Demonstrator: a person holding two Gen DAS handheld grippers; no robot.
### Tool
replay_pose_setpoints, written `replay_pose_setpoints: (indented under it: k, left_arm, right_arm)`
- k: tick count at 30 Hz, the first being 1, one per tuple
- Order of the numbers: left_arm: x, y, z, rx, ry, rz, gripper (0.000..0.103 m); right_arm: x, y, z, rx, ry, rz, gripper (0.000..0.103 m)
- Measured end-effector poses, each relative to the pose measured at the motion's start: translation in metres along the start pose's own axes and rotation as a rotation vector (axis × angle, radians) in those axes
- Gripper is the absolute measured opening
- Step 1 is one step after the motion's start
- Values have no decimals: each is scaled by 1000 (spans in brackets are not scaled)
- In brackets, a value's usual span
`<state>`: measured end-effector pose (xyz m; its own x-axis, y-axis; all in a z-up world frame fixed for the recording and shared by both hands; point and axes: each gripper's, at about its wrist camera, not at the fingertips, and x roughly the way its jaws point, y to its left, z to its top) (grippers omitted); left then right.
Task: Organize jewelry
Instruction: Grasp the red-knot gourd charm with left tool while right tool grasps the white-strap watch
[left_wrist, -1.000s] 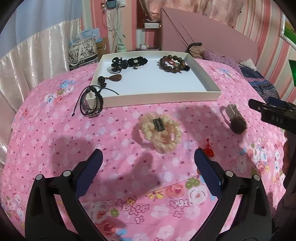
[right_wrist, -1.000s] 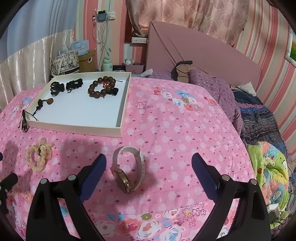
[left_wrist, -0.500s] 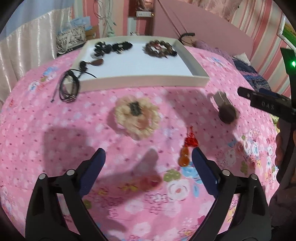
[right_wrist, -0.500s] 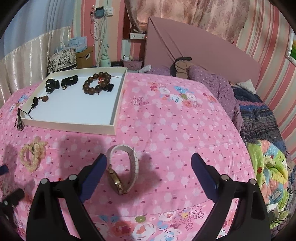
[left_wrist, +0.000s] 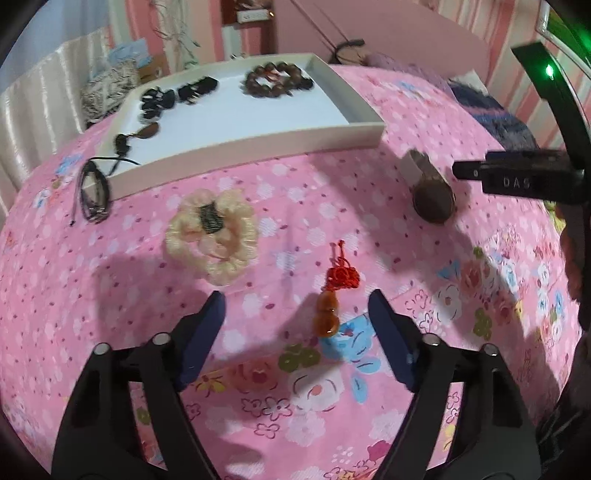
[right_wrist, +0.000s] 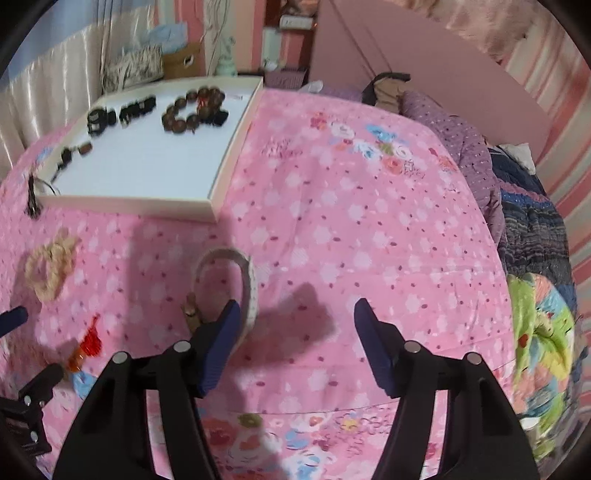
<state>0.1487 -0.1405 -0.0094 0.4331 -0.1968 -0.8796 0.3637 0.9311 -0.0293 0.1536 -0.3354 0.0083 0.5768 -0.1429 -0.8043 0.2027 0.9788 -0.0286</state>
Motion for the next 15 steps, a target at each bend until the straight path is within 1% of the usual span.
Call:
replay_pose_setpoints:
  k: [2,5,7,8,9,11,13,15]
  left_arm:
    - [8,-3,4,14,22,-16,67]
    - [19,-6,8,18,37,-24,66]
    - [27,-7,11,18,52,-37,60]
    - [31,-7,13,19,61,-40,55]
    - [34,-8,13,17,67,-43,53]
    - [38,-8,14,14,71,-47,51]
    - [39,-8,17,12,66,-50,42]
    - [42,-7,21,7,73,-64,29]
  right_arm:
    - [3,-1,5,-17,32,12,59]
    - [8,-1,10,-27,54,26,55]
    - [13,0,14,-21,71,46,51]
    - [15,2,15,-27,78,42,51]
    - [16,4,17,-31,81,40,50]
    - [22,8,19,-36,96,45,48]
    - [28,10,20,-39,110,47,43]
    - [34,13,20,-39,125,55,40]
